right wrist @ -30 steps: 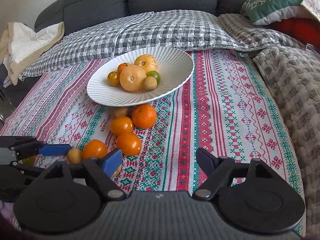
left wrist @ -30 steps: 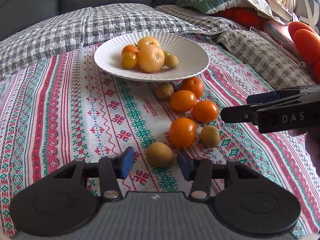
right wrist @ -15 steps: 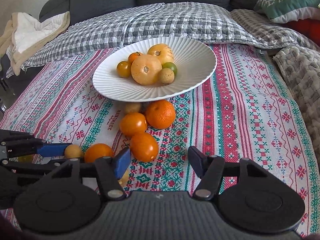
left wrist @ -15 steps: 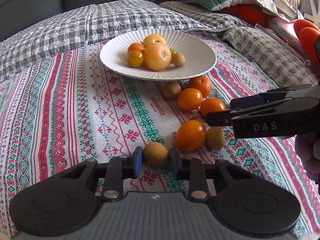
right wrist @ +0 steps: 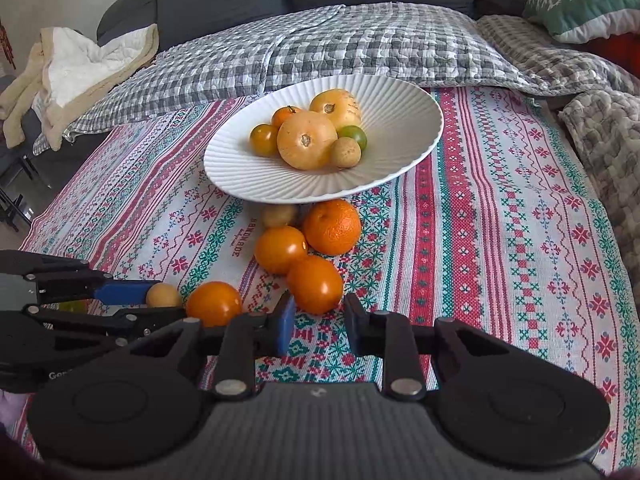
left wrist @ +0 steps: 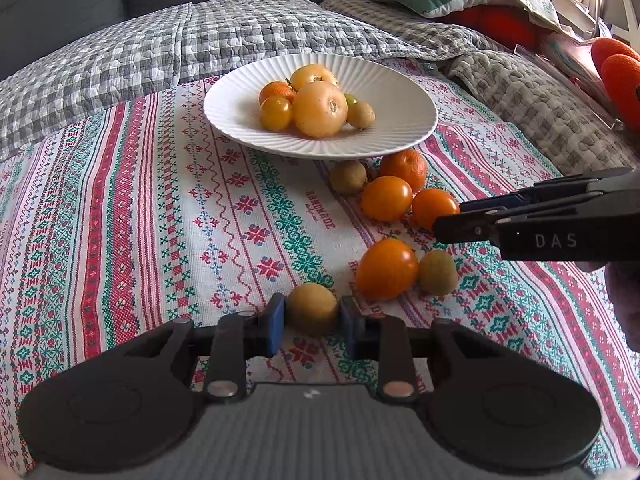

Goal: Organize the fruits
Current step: 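Lift both held fruits and carry them over the white plate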

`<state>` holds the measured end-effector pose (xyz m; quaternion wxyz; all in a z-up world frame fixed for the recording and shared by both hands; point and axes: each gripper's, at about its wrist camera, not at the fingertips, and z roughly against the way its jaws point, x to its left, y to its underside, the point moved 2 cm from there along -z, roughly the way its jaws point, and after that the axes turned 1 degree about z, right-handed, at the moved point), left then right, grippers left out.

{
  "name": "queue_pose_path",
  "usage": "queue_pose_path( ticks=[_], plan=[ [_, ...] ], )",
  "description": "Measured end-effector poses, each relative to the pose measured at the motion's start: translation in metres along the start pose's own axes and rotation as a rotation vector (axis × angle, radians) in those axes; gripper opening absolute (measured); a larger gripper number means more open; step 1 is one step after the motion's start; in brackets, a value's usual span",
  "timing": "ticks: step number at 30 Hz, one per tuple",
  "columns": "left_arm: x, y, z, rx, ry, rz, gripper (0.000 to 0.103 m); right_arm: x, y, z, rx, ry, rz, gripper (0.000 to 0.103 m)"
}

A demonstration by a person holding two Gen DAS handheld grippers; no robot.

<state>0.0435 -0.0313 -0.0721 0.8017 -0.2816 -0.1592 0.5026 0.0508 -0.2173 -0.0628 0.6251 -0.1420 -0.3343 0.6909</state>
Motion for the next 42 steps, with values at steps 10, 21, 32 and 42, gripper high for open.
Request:
queue_pose_path(
  ticks=[10,21,32,42],
  plan=[
    [0.0,-0.002,0.0,0.043,-0.02,0.012,0.018,0.003,-0.004,-0.012,-0.01,0.029,-0.017,0.037],
    [0.003,-0.005,0.002,0.044,-0.042,0.03,0.014,0.004,-0.009,-0.002,-0.033,0.039,0.01,0.028],
    [0.015,-0.027,0.02,-0.031,-0.044,0.093,0.014,-0.008,-0.023,0.022,-0.102,0.037,-0.055,0.028],
    [0.016,-0.06,0.035,-0.126,-0.03,0.108,0.014,-0.023,-0.039,0.033,-0.156,0.008,-0.136,0.028]
  ],
)
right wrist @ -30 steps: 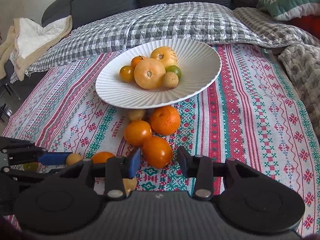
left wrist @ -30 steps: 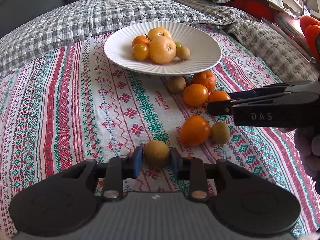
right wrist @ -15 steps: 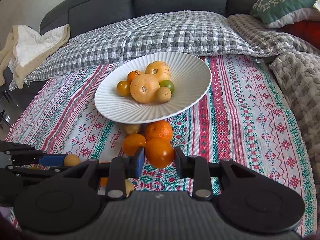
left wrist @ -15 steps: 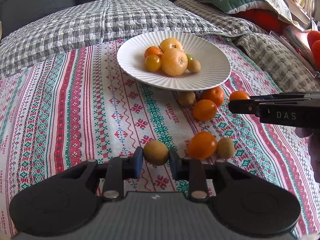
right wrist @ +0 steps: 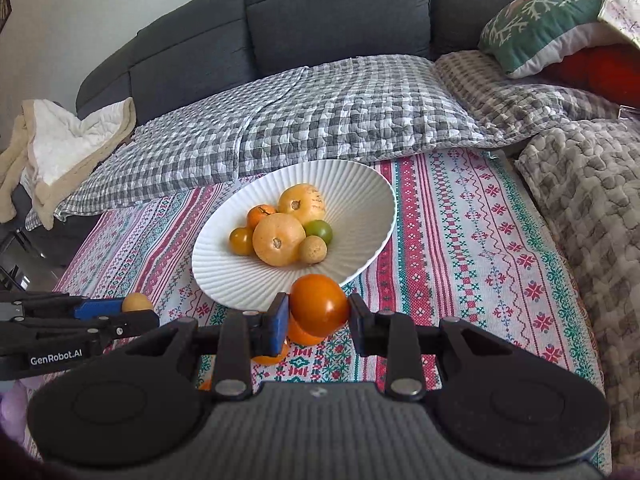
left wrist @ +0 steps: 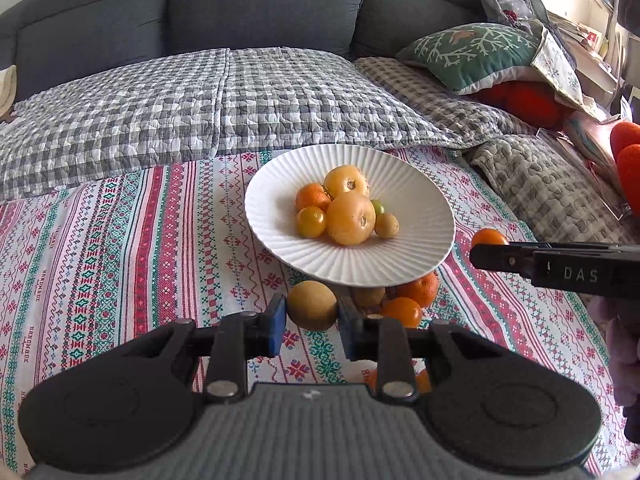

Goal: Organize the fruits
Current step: 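Lift both held fruits and carry them over the white plate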

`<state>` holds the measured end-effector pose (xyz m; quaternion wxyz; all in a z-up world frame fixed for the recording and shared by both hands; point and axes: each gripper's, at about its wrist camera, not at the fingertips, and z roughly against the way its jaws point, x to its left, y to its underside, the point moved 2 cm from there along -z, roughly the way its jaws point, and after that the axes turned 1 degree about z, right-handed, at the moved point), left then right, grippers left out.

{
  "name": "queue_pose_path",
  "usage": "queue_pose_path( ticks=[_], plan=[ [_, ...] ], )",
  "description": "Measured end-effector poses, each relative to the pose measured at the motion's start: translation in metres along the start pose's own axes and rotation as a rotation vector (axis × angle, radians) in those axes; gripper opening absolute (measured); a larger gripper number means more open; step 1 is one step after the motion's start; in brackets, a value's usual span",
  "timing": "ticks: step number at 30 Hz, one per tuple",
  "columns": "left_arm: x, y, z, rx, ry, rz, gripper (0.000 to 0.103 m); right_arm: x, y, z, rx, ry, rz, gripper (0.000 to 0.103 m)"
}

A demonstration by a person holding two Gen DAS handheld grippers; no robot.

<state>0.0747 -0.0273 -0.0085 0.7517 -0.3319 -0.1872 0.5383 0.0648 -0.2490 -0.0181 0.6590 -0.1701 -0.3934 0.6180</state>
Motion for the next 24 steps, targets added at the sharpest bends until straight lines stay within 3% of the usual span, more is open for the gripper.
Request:
queue_pose_path(
  ticks=[12,19,24],
  plan=[
    [0.002,-0.041,-0.028,-0.012,0.05,0.025,0.014,-0.004,-0.014,-0.024,-0.031,0.018,-0.04,0.028],
    [-0.007,-0.032,-0.059,0.04,0.091,0.03,0.014,-0.006,-0.022,-0.037,-0.049,0.049,-0.053,0.028],
    [-0.012,-0.026,-0.072,0.034,0.066,-0.02,0.014,-0.003,-0.02,-0.047,-0.027,0.072,-0.014,0.028]
  ],
)
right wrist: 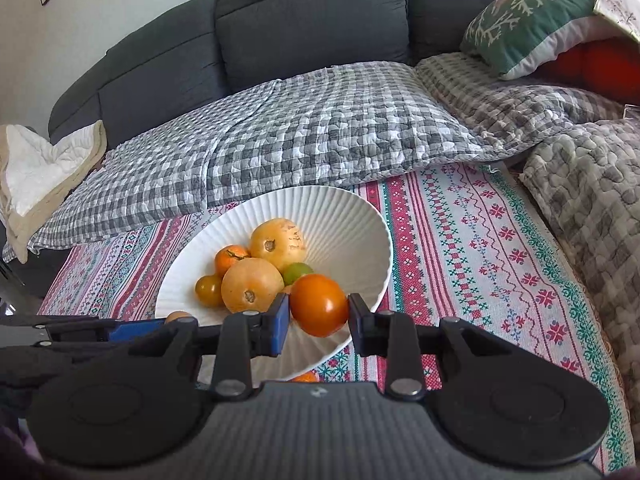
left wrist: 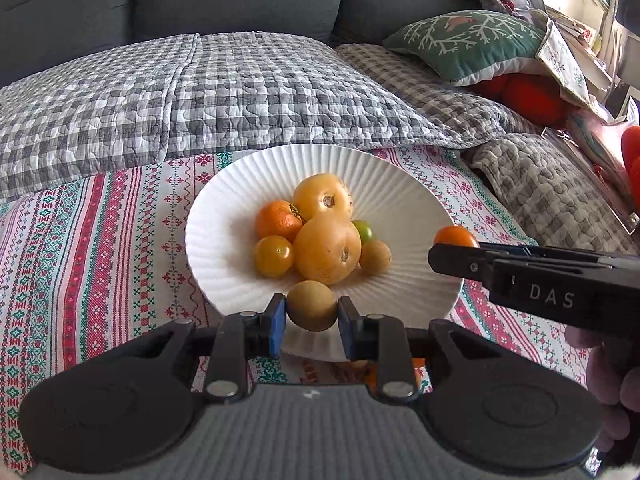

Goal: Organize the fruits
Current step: 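Lift both held fruits and carry them over the white plate, then open both tools to release the fruits onto the plate, then move both open tools back toward the remaining loose fruits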

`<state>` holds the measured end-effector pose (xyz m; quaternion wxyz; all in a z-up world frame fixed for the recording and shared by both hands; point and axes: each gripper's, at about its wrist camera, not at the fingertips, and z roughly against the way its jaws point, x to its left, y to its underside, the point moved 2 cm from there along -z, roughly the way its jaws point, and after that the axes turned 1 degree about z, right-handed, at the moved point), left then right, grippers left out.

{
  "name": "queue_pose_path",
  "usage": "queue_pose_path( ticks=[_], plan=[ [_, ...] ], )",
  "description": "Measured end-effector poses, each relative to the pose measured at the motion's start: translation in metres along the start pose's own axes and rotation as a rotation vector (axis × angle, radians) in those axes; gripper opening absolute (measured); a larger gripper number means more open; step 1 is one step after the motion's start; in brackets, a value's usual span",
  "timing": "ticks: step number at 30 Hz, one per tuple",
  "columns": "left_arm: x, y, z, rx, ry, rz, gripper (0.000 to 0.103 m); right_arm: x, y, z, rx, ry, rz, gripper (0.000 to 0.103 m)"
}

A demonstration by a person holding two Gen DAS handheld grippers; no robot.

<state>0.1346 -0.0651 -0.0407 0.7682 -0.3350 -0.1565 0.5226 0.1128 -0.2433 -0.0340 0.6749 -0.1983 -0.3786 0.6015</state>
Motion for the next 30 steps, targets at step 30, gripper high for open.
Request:
queue_pose_path(
  ticks=[30],
  plan=[
    [-0.005,0.008,0.031,-0.029,-0.021,-0.037,0.053,-0.003,-0.001,0.034,-0.023,-0.001,0.001,0.063]
  ],
)
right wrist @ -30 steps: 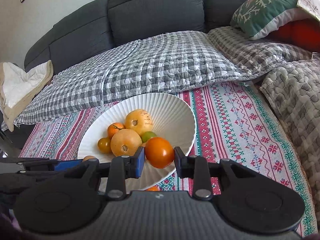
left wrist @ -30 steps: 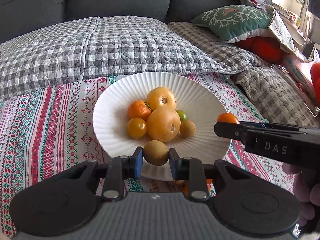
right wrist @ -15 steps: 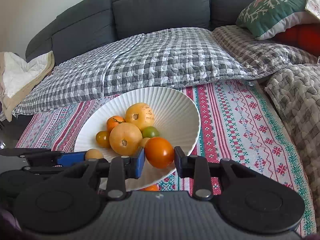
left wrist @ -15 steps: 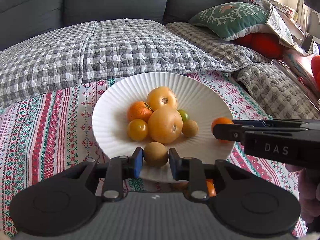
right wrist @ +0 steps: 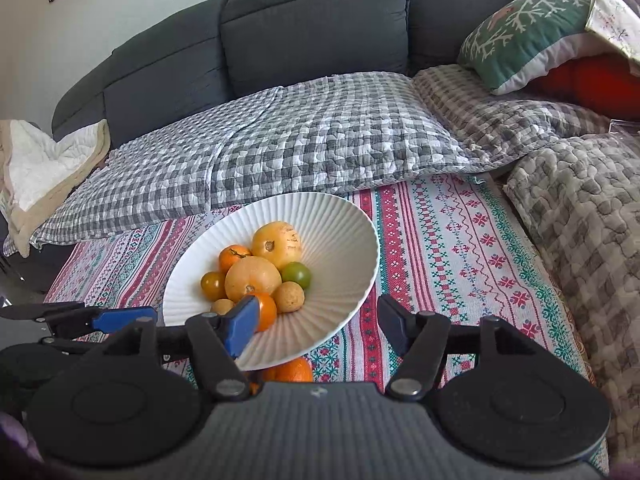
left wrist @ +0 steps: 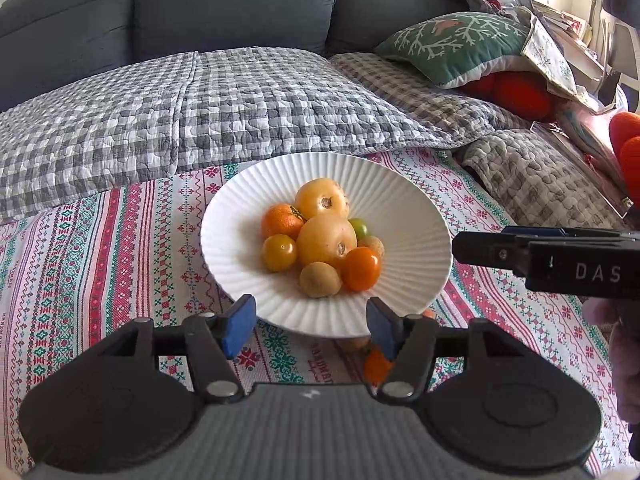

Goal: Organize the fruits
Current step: 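Move both open tools back toward the remaining loose fruits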

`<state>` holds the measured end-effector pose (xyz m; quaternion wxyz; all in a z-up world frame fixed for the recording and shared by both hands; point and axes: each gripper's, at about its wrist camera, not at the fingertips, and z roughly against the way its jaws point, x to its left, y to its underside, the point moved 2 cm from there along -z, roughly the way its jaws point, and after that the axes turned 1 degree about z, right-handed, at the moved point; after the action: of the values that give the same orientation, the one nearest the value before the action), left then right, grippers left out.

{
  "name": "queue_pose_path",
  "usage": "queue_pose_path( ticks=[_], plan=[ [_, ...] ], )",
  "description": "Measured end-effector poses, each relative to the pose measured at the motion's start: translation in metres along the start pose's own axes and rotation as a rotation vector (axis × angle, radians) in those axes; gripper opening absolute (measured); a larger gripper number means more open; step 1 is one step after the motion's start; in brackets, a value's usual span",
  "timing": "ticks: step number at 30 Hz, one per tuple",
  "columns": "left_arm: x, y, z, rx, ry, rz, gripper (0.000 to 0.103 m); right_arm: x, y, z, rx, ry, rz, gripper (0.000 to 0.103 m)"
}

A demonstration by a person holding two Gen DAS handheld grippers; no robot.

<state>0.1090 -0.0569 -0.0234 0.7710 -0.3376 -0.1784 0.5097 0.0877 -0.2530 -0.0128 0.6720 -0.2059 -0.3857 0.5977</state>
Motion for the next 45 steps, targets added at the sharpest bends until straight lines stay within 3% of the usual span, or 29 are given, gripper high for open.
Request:
queue_pose_path(
  ticks=[5,11,21,28,45],
  plan=[
    [-0.001,0.005,0.019,-0.013,-0.017,0.016,0.072,0.001,0.001,0.018,-0.008,-0.004,0.001,0.074],
    [-0.003,0.011,0.038,-0.019,-0.038,0.027,0.08,0.002,0.002,0.036,-0.014,-0.009,-0.001,0.08],
    [-0.002,0.031,0.056,-0.013,-0.051,0.033,0.084,0.004,0.009,0.059,-0.023,-0.039,0.007,0.085],
    [-0.004,0.043,0.064,-0.028,-0.058,0.018,0.093,0.008,0.023,0.066,-0.012,-0.031,0.055,0.089],
    [-0.007,0.08,0.05,-0.022,-0.037,-0.024,0.093,0.012,0.063,0.066,0.007,-0.055,0.123,0.1]
  ],
)
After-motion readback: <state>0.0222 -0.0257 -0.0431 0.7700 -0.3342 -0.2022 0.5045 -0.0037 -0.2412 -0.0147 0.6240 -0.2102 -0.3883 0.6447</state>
